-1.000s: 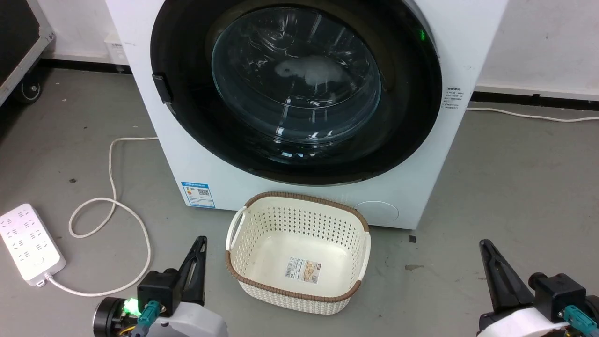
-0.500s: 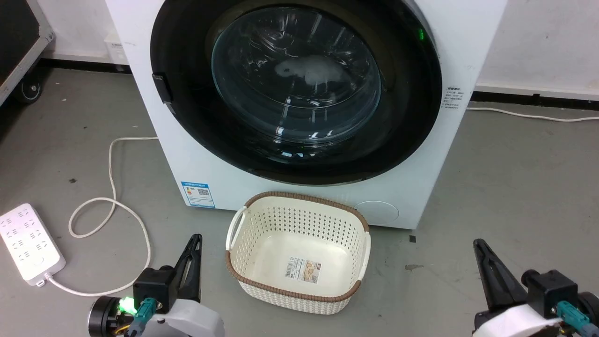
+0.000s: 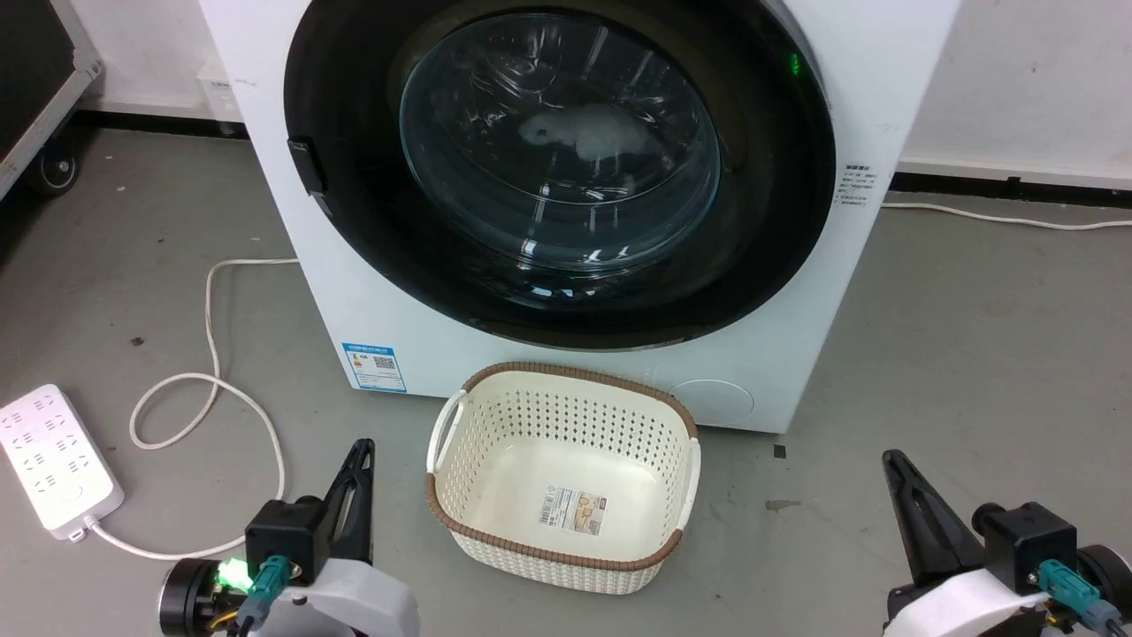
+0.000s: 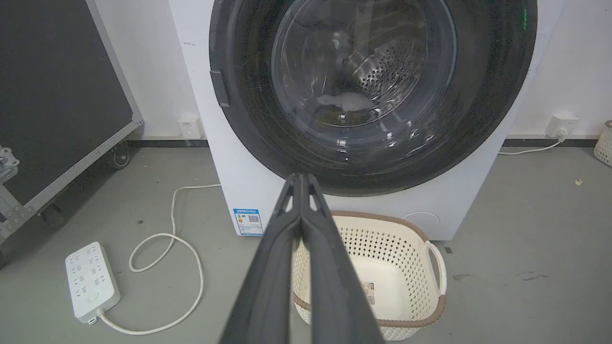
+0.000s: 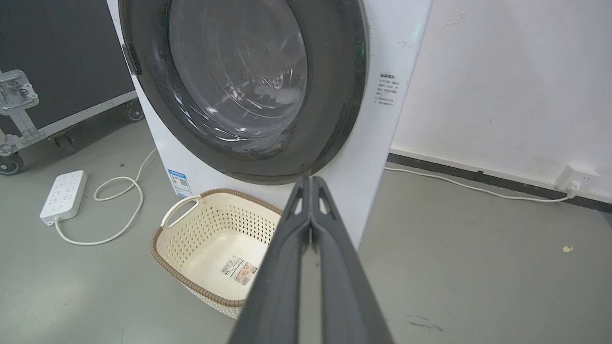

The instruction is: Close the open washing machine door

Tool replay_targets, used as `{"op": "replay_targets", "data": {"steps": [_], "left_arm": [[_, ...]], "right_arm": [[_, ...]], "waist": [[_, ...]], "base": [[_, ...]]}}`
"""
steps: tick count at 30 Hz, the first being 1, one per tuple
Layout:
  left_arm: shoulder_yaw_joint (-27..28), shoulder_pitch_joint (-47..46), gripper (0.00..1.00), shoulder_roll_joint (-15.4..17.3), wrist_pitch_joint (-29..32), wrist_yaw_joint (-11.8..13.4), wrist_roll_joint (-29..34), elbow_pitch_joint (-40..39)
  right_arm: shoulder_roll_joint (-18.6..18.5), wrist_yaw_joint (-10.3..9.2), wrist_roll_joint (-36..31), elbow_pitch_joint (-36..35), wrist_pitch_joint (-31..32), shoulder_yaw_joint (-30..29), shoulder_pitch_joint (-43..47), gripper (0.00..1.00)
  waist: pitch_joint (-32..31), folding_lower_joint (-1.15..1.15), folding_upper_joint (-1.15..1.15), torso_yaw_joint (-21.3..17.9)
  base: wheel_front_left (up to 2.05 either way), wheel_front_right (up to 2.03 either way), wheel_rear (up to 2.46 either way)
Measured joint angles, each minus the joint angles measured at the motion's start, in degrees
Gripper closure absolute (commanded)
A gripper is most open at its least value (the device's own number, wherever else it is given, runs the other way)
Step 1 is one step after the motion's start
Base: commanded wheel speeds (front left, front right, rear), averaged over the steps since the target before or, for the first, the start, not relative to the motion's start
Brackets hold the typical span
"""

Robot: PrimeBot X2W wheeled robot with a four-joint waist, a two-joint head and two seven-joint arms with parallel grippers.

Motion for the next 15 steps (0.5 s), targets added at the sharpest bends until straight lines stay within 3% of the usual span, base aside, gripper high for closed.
{"op": "replay_targets", "data": {"steps": [15], "left_arm": [[1.44, 0.0, 1.0, -0.29, 2.49, 0.54, 0.99, -1.69]], "right_arm": [[0.0, 0.0, -0.07, -0.36, 2.52, 1.47, -0.82, 1.0]], "waist": [[0.04, 0.0, 0.0, -0.02]], "base": [[0.0, 0.0, 0.0]]}}
